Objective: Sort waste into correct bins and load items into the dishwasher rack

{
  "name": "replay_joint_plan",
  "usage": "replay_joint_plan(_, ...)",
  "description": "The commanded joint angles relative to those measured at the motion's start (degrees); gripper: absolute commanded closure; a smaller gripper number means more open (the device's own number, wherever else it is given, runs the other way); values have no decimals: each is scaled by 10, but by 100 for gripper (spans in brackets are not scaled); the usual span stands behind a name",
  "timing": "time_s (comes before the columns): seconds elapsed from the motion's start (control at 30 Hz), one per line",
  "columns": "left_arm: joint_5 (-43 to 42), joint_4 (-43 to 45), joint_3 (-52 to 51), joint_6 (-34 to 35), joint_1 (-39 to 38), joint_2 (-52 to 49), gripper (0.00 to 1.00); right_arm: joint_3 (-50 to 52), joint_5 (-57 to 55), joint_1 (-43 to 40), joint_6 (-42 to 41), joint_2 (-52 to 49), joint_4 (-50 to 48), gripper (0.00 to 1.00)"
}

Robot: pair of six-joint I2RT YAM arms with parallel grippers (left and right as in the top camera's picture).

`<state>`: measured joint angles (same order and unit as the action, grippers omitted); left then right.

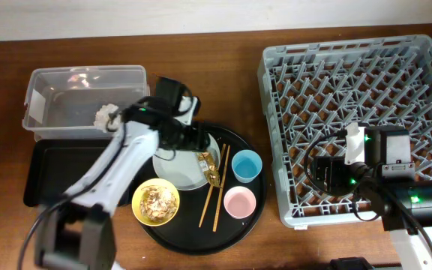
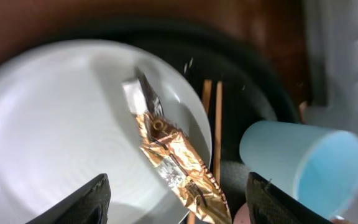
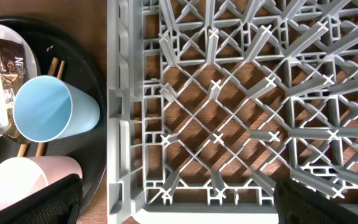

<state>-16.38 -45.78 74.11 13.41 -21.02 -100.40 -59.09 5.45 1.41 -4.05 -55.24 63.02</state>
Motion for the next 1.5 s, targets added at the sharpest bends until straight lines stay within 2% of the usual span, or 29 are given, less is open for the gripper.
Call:
replay_joint_plan(0.0, 18, 5, -7, 70, -20, -61, 31, -12, 3, -3, 0, 1, 0, 1)
replay_joint_plan(0.1, 18, 12, -7, 97, -23, -99, 34, -12, 3, -3, 0, 1, 0, 1)
replay_joint_plan(0.17, 18, 13, -7, 97, -23, -113, 47, -12, 3, -3, 0, 1, 0, 1)
replay_joint_plan(0.27, 18, 16, -7, 97, -22, -122, 69, -12, 3, -3, 0, 1, 0, 1)
replay_joint_plan(0.33, 18, 25, -7, 97, -22, -122, 100, -12, 3, -3, 0, 1, 0, 1)
replay_joint_plan(0.47, 24, 24, -7, 97, -15, -117, 100, -12, 3, -3, 0, 1, 0, 1)
replay_joint_plan(0.67, 26, 28, -6, 97, 6, -59, 100, -12, 3, -3, 0, 1, 0, 1)
replay_joint_plan(0.73, 26, 28, -6, 97, 6, -47, 89, -12, 3, -3, 0, 1, 0, 1)
replay_joint_plan(0.77, 26, 27, -6, 97, 6, -41, 68, -12, 3, -3, 0, 1, 0, 1)
replay_joint_plan(0.93, 23, 31, -6, 98, 6, -37, 43, -12, 3, -3, 0, 1, 0, 1)
replay_joint_plan(1.13, 42, 50, -21, 120, 1, -38, 41, -12, 3, -3, 0, 1, 0, 1)
replay_joint_plan(1.3, 43, 109, -50, 129, -34, -43, 44, -12, 3, -3, 0, 1, 0, 1)
replay_joint_plan(1.47, 87, 110, -57, 130, -62, -64, 50, -12, 3, -3, 0, 1, 0, 1)
